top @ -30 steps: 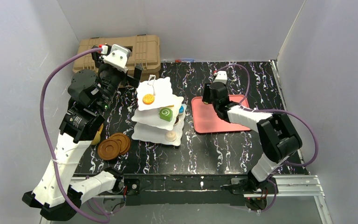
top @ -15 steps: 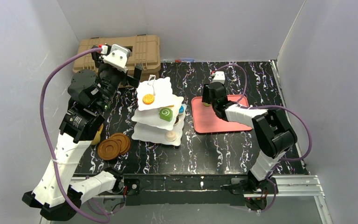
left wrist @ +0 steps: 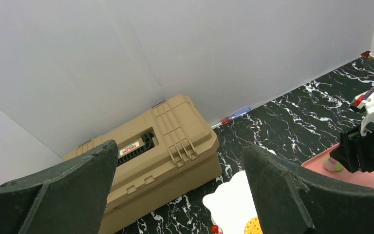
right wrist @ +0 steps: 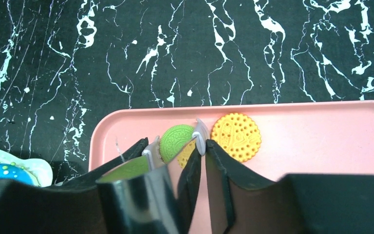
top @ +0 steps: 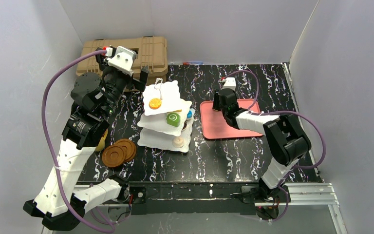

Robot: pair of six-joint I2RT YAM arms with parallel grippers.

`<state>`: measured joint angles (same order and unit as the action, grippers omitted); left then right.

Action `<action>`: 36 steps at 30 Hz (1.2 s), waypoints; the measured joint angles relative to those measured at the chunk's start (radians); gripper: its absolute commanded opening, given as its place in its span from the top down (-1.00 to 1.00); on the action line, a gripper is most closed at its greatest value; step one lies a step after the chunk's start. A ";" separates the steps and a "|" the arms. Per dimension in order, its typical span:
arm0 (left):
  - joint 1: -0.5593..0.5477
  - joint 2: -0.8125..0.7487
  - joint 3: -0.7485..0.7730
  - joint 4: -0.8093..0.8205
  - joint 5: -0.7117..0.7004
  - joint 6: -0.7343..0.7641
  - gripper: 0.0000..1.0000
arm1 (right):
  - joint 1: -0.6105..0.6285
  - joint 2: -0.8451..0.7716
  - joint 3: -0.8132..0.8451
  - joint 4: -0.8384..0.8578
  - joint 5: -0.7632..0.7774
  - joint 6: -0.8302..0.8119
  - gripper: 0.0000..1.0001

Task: Serve the afternoon tea
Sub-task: Pick up the desert from the tray, then place the desert on the desert table.

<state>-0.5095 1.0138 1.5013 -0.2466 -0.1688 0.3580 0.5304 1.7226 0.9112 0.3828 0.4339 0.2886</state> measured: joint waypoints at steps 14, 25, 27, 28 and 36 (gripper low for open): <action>0.000 0.000 0.000 0.000 0.000 0.001 -0.96 | 0.005 -0.200 0.025 -0.153 -0.034 -0.009 0.56; 0.007 0.007 0.002 -0.006 -0.011 -0.015 -0.96 | 0.193 -0.332 0.496 -0.383 -0.083 -0.035 0.56; 0.011 0.014 0.003 -0.017 -0.012 -0.027 -0.96 | 0.249 -0.327 0.556 -0.402 -0.081 -0.040 0.56; 0.014 0.017 0.003 -0.021 -0.012 -0.030 -0.96 | 0.278 -0.322 0.583 -0.411 -0.080 -0.045 0.56; 0.022 0.025 0.006 -0.039 -0.011 -0.041 -0.96 | 0.383 -0.225 0.647 -0.461 -0.077 -0.066 0.55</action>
<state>-0.4873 1.0386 1.5078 -0.2859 -0.1799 0.3168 0.9134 1.4975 1.5578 -0.0780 0.3569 0.2222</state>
